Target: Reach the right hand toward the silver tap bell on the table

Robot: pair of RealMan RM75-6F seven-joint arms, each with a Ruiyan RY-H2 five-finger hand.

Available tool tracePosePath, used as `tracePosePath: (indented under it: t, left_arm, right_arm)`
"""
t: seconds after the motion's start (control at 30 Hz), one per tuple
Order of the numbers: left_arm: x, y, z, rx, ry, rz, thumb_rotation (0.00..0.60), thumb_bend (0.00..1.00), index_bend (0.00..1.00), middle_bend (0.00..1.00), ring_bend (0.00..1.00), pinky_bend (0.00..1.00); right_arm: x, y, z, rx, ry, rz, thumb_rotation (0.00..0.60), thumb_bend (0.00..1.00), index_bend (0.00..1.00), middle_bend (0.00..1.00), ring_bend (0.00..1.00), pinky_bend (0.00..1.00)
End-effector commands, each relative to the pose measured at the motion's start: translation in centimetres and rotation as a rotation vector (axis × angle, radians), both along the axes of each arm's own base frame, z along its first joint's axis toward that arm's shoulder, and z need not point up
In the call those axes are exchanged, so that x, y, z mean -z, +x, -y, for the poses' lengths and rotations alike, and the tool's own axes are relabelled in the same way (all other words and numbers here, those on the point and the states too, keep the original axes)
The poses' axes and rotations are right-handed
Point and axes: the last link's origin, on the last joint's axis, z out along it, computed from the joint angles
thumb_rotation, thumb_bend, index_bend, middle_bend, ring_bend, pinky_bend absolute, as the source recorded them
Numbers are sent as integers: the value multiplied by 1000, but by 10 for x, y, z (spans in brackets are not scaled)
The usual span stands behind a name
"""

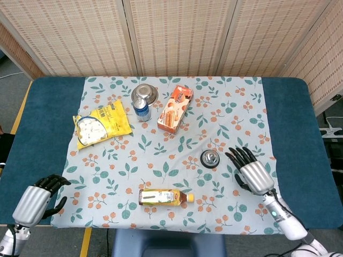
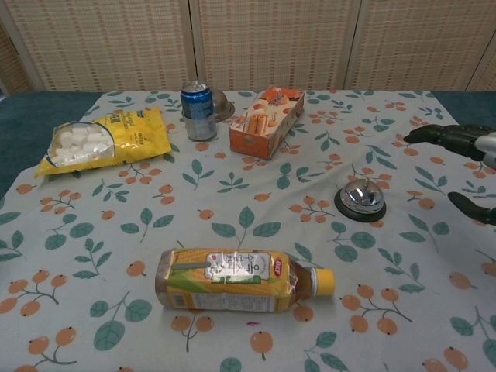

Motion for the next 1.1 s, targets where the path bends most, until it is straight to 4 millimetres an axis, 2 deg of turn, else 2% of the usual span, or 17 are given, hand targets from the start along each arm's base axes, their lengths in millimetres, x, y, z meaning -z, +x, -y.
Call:
tracePosePath:
  t: [0.03,0.47,0.67,1.1]
  left_arm:
    - [0,0,0,0,0,-1,600,399,345,335,255,405]
    - [0,-1,1,-13,-5,-9,600,399,347,336,255,406]
    - [-1,-2,1,-16,-4,-4,600,399,347,337,256,406]
    - [-5,-2,2,-20,5,8,600,399,347,347,255,406]
  right_arm:
    - [10,8,9,-13,27,13,600,520,0,0,0,0]
    - [64,34,66,-62,97,-50,600,530,0,0,0,0]
    - [90,42,86,-55,116,-79,600,530,0,0,0,0]
    - [124,32,103,-8,160,-121,600,532,0,0,0,0]
